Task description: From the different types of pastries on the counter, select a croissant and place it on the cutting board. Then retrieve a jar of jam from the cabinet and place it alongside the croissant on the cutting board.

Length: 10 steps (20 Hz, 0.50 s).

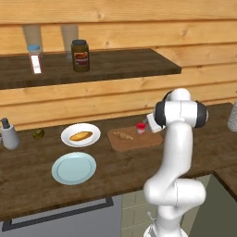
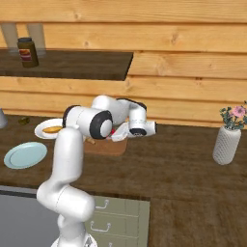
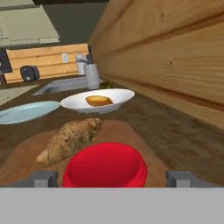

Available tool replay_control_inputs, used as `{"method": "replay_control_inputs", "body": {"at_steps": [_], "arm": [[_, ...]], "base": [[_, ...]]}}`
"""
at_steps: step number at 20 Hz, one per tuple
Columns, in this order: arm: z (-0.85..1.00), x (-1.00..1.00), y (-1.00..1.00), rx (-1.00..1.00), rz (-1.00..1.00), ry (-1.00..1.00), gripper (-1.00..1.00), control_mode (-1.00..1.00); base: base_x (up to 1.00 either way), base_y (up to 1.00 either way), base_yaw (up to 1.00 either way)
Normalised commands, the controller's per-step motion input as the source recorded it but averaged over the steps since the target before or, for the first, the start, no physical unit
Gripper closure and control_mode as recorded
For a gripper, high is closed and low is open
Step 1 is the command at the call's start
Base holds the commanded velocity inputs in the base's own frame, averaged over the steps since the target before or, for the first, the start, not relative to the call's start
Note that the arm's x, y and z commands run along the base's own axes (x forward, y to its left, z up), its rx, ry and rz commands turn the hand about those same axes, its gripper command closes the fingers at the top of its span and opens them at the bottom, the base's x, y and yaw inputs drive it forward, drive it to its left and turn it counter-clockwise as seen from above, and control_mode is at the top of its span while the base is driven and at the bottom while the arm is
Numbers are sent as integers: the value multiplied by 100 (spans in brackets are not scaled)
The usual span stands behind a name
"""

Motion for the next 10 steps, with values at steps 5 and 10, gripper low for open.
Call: {"method": "replay_control_inputs", "body": {"at_steps": [5,10], "arm": [[41,-25,-17,3,-12,0,-100,-100],[55,-52,-4,0,-6,0,-100,-100]], "base": [[0,0,0],[0,0,0]]}}
